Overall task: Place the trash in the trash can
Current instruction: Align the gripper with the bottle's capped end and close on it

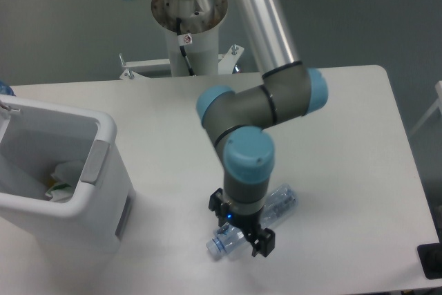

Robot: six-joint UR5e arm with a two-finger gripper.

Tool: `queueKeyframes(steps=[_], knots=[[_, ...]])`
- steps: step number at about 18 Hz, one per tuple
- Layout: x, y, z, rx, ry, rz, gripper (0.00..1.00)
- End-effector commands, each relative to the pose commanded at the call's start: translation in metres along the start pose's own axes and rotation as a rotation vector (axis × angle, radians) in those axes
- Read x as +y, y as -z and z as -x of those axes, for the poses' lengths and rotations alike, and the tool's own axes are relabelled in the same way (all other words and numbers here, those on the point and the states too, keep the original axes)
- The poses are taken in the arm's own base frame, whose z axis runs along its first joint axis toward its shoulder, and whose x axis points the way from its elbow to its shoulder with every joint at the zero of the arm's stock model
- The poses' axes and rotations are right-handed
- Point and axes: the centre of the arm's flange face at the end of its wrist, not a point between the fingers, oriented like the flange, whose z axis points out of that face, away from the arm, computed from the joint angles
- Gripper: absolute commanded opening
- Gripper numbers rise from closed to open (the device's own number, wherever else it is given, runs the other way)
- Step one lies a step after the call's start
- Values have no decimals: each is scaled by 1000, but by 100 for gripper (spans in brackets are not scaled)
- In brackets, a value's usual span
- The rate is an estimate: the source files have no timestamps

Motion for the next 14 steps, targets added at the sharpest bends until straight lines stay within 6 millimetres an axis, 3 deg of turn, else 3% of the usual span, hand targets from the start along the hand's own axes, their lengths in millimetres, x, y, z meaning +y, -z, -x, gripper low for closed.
queueKeyframes(steps=[2,14], knots=[[-4,-8,-9,15,-11,9,100],[0,-31,-9,17,-13,69,100]])
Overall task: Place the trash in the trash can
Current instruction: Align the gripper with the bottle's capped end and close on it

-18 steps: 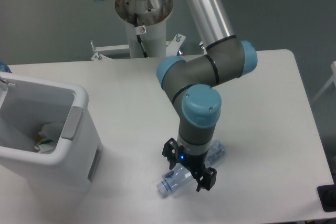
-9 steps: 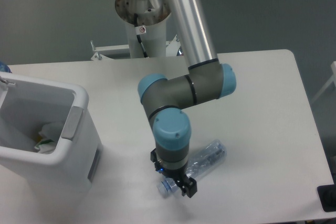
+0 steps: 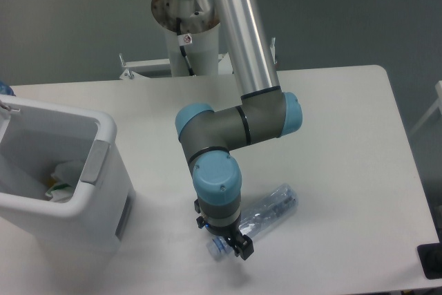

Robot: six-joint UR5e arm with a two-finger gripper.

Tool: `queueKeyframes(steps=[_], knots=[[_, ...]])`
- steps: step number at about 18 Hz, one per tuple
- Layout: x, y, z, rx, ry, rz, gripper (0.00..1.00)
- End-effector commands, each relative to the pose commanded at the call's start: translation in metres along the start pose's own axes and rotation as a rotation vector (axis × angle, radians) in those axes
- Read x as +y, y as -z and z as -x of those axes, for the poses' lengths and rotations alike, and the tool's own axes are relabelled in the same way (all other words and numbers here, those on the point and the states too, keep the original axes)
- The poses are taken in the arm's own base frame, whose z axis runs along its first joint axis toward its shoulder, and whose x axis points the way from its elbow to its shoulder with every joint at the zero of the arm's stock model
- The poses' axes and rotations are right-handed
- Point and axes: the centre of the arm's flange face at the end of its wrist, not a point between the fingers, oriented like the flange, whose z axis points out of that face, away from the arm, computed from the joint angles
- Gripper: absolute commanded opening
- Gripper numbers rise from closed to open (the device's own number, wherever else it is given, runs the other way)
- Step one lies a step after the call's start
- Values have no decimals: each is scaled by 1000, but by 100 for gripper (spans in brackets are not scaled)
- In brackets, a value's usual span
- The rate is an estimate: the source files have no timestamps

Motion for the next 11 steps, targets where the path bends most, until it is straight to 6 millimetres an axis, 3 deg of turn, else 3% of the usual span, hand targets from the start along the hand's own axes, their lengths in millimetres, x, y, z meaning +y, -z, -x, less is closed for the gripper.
queueKeyframes(steps=[6,11], knots=[[-5,-14,1,-32,-16,84,98],[-6,-11,2,-33,-3,71,56]])
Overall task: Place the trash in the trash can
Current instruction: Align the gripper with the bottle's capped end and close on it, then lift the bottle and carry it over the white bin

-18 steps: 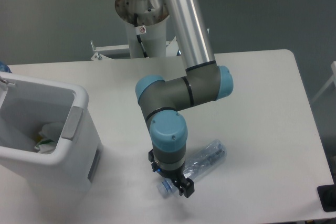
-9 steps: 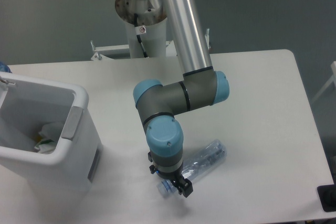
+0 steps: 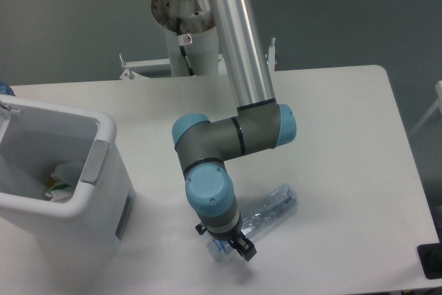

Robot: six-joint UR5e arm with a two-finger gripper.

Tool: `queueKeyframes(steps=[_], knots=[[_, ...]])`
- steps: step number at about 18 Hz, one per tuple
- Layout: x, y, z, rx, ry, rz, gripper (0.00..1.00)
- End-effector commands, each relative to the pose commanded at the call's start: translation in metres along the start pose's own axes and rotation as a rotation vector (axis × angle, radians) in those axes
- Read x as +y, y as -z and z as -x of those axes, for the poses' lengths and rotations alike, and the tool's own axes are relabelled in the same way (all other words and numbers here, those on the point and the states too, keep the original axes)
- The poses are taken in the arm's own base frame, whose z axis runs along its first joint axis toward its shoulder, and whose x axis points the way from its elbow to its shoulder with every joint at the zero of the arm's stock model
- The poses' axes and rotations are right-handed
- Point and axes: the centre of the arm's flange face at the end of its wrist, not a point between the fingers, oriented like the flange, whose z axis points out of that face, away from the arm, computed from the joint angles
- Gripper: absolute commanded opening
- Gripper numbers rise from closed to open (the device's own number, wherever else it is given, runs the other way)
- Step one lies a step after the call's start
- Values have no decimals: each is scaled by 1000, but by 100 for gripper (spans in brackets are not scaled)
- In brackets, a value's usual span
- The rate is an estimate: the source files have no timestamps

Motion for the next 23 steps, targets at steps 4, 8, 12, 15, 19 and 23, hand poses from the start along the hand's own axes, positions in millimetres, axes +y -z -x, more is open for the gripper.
queueKeyframes(steps=[4,8,12,15,19,23], knots=[[-1,8,4,-12,2,-11,40],[-4,19,7,-10,41,-57,37],[11,59,31,-28,89,-166,38],[26,92,42,0,123,-322,43],[40,154,44,37,207,-537,49],[48,224,35,117,322,-760,49]])
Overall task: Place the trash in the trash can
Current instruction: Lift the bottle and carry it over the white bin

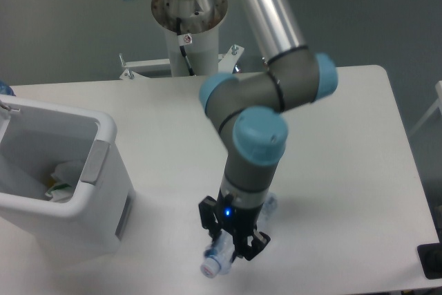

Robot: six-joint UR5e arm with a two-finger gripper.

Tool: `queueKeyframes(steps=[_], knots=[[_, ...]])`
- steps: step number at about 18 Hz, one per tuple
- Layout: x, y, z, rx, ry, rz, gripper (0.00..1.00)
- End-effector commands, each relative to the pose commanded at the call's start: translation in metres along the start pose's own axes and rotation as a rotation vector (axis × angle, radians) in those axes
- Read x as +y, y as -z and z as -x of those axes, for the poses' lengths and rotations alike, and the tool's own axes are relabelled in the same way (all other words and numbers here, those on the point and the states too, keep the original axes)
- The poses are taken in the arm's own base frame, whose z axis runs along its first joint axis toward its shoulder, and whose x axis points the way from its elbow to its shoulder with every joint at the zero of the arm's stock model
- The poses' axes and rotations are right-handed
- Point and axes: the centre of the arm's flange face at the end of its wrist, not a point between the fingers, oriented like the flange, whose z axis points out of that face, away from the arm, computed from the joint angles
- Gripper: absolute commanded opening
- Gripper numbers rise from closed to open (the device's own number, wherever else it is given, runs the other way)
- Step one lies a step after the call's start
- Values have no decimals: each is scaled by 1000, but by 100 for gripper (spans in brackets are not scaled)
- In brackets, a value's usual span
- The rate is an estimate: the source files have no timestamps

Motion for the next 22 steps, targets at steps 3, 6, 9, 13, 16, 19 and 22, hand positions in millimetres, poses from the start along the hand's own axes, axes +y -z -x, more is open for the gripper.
queueKeyframes(steps=[3,6,9,13,16,19,22], knots=[[-33,48,-30,46,-24,-143,49],[-60,92,-62,103,-31,-271,48],[-82,120,-89,165,-59,-363,48],[-104,124,-139,215,-107,-385,48],[-122,129,-175,246,-125,-397,48],[-133,120,-204,311,-93,-393,48],[-134,114,-213,369,-93,-411,49]])
